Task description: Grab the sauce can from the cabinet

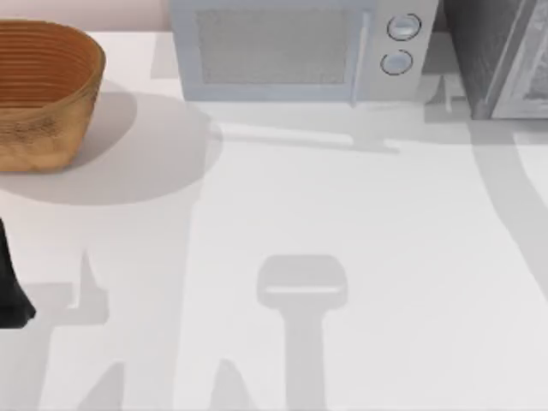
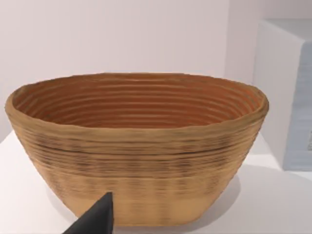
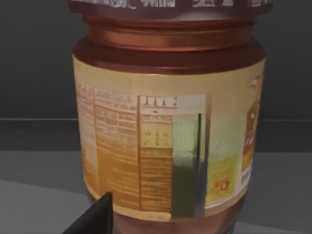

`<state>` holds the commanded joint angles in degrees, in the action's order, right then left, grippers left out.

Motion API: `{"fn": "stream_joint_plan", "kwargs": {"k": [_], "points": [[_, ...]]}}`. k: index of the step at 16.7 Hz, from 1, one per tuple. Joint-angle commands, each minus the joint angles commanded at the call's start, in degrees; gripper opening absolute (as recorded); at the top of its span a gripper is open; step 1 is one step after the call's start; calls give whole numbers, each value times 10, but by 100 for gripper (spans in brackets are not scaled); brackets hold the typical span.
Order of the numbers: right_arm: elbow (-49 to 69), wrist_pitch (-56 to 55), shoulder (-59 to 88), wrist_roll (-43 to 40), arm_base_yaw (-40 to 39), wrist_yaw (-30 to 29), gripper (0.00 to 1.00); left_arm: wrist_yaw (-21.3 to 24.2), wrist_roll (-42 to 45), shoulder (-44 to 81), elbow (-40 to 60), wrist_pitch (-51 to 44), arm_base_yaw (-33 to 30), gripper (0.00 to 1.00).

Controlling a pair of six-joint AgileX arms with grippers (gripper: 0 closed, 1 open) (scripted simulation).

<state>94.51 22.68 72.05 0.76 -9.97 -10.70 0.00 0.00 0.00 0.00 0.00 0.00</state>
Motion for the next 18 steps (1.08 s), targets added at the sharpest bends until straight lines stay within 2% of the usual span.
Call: {"fn": "stream_joint_plan", "kwargs": {"k": [3, 9, 14, 18], "points": [[49, 11, 37, 1, -6, -5, 100, 0, 0, 0, 0, 0, 0, 100], [52, 10, 40, 1, -6, -7, 100, 0, 0, 0, 0, 0, 0, 100], [53, -9, 58, 0, -52, -57, 100, 0, 0, 0, 0, 0, 0, 100], [52, -10, 56, 0, -51, -58, 100, 0, 0, 0, 0, 0, 0, 100]]}}
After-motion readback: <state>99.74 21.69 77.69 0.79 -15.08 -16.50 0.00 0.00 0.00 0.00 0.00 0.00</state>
